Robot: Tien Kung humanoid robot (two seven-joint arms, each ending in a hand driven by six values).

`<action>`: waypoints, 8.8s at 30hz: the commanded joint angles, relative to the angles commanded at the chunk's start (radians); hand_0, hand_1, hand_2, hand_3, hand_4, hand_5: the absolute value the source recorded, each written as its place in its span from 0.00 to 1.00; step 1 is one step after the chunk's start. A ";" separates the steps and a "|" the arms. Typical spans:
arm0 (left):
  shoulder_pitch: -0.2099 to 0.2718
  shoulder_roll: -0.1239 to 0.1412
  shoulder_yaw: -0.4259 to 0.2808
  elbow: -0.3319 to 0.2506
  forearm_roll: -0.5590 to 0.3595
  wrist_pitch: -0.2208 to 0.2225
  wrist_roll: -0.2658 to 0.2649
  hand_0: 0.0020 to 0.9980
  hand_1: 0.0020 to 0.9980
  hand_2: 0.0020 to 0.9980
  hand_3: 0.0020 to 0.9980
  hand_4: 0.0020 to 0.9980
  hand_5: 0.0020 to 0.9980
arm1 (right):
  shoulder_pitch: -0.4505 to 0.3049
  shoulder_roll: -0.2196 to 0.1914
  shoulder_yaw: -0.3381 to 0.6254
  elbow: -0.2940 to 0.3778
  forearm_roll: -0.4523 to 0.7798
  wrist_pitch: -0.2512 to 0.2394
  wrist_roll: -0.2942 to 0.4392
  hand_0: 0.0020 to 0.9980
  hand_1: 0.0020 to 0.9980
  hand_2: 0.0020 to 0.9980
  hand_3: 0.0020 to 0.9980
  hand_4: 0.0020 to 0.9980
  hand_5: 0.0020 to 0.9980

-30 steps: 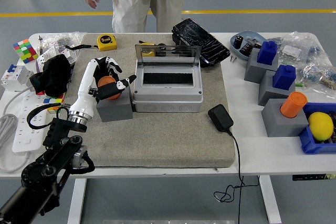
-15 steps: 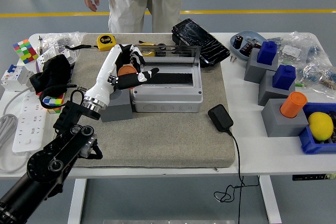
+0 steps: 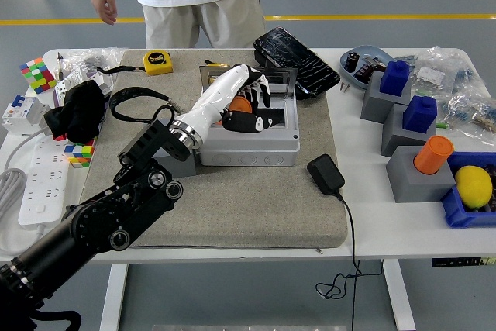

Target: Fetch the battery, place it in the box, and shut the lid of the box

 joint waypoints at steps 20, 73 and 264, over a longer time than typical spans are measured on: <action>-0.126 -0.005 0.063 0.171 0.096 -0.051 0.173 0.07 0.09 0.16 0.33 1.00 0.08 | 0.007 -0.002 -0.024 0.000 0.007 0.001 0.000 0.65 0.64 0.67 0.58 1.00 0.54; -0.059 -0.005 0.013 0.011 -0.112 0.020 0.015 0.36 0.56 0.53 0.69 1.00 0.54 | 0.011 0.002 -0.036 0.000 0.011 0.004 0.000 0.65 0.64 0.67 0.58 1.00 0.54; 0.456 0.086 -0.723 -0.445 -0.603 -0.087 -0.249 0.46 0.64 0.60 0.67 1.00 0.62 | 0.043 0.008 -0.029 0.000 -0.012 0.001 0.003 0.65 0.64 0.67 0.58 1.00 0.56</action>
